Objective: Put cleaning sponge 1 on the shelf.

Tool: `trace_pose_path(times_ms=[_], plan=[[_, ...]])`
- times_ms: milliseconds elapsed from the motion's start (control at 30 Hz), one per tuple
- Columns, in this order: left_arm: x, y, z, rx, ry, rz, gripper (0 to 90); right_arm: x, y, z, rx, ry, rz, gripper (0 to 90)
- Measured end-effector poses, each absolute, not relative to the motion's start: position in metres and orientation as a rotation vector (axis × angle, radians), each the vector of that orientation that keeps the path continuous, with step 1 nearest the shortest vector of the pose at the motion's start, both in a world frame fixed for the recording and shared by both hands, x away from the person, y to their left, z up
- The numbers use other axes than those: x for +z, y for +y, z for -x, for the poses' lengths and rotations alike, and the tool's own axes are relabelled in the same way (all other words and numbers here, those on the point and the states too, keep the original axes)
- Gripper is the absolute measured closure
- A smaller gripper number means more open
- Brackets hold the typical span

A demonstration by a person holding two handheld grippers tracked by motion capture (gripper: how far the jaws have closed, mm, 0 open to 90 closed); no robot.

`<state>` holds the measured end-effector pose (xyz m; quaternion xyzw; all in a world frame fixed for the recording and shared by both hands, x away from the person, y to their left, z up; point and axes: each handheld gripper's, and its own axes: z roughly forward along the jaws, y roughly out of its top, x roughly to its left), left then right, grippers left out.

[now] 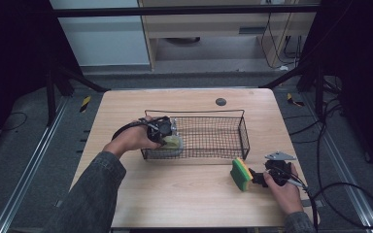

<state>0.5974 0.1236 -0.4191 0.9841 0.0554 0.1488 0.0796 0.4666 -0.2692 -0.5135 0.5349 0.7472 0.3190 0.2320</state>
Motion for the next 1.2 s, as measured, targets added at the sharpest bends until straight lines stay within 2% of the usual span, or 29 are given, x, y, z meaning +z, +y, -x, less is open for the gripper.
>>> trace_pose_path(times_ms=[233,400,500,600,700,767,833,1033,1200], plan=[[-0.403,0.130,-0.595,0.441,0.219,-2.861,62.4,-0.514,-0.269,-0.467,0.877,2.054,-1.471,0.5],[-0.392,0.135,-0.591,0.486,0.221,-2.823,58.3,-0.514,-0.269,-0.467,0.876,2.054,-1.470,0.5],[-0.386,0.137,-0.588,0.538,0.246,-2.804,50.5,-0.514,-0.269,-0.467,0.877,2.053,-1.471,0.5],[-0.381,0.138,-0.584,0.562,0.253,-2.787,46.8,-0.514,-0.269,-0.467,0.877,2.054,-1.471,0.5],[-0.377,0.139,-0.582,0.592,0.291,-2.770,34.3,-0.514,-0.269,-0.467,0.876,2.053,-1.470,0.5],[-0.375,0.140,-0.580,0.603,0.310,-2.760,31.7,-0.514,-0.269,-0.467,0.876,2.053,-1.471,0.5],[-0.372,0.141,-0.579,0.615,0.341,-2.747,21.4,-0.514,-0.269,-0.467,0.876,2.054,-1.470,0.5],[-0.367,0.145,-0.575,0.626,0.408,-2.728,10.8,-0.514,-0.269,-0.467,0.878,2.053,-1.472,0.5],[-0.365,0.148,-0.570,0.623,0.464,-2.690,7.9,-0.514,-0.269,-0.466,0.878,2.052,-1.471,0.5]])
